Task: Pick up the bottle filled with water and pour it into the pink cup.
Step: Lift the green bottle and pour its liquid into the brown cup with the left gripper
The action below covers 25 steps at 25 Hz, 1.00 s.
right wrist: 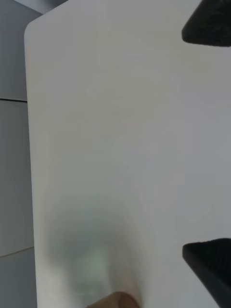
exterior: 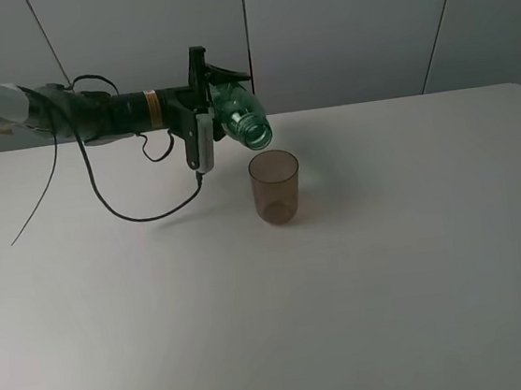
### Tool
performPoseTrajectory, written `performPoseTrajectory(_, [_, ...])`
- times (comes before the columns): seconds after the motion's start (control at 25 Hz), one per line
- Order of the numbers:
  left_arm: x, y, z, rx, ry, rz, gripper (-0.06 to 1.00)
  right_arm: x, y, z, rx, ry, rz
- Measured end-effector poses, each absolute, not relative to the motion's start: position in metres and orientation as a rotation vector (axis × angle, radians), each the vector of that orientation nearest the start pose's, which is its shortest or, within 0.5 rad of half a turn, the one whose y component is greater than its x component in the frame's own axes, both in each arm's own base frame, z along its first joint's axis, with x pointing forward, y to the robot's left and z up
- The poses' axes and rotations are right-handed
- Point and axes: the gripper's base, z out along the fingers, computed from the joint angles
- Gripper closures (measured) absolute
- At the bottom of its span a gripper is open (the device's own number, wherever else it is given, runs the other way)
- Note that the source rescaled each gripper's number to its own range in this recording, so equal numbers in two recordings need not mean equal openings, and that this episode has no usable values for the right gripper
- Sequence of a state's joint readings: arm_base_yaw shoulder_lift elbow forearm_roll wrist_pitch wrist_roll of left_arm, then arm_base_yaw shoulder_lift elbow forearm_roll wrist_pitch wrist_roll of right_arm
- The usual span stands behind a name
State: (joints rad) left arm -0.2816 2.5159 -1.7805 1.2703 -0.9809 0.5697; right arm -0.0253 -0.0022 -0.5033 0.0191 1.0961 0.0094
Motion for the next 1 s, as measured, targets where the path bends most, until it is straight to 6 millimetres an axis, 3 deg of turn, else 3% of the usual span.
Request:
performPoseTrajectory(0.28, [0.485,-0.218,0.125,1.647,0.359,0.223,0.94,-0.007,0.002,0.275,0.035,2.074,0.013])
performPoseTrajectory(1.0, [0.485,-0.218,0.122,1.704,0.262,0.319,0.94,-0.007,0.002,0.275,0.035,2.074,0.013])
